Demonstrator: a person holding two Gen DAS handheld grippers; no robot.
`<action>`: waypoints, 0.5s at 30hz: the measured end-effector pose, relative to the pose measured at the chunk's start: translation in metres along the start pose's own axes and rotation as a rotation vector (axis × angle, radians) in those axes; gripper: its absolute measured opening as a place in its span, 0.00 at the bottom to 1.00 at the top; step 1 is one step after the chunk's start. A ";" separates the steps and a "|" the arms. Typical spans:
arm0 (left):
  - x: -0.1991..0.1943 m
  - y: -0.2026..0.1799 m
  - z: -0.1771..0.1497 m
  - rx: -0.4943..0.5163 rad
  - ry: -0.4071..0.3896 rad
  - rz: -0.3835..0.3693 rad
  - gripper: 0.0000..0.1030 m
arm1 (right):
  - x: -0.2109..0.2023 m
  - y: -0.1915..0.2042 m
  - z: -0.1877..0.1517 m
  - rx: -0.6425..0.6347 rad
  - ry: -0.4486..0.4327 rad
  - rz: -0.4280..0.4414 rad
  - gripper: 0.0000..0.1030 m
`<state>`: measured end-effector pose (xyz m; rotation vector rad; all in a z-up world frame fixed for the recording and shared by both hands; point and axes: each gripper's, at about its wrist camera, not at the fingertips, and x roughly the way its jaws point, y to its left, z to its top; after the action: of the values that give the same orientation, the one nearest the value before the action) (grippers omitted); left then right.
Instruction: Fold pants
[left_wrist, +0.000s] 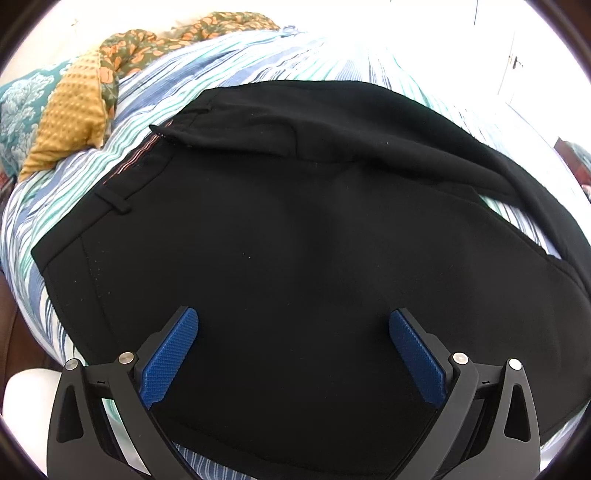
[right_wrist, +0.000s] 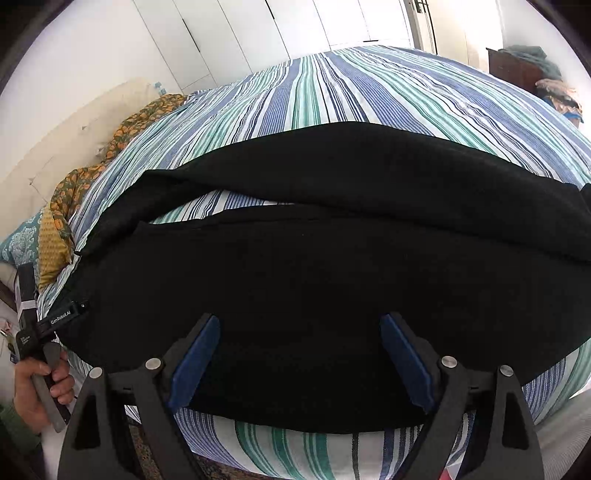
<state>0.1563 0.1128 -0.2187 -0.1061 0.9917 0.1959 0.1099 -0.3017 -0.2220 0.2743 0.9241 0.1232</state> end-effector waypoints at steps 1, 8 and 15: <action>0.003 0.001 0.001 0.004 0.002 0.002 1.00 | 0.000 0.002 -0.001 -0.014 0.001 -0.007 0.88; 0.005 -0.001 -0.001 0.029 0.000 0.024 1.00 | 0.005 0.012 -0.004 -0.070 0.006 -0.037 0.94; 0.006 -0.002 -0.001 0.036 0.001 0.023 1.00 | 0.006 0.011 -0.005 -0.066 0.000 -0.030 0.97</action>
<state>0.1590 0.1109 -0.2246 -0.0622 0.9968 0.1993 0.1097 -0.2886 -0.2257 0.1993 0.9219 0.1255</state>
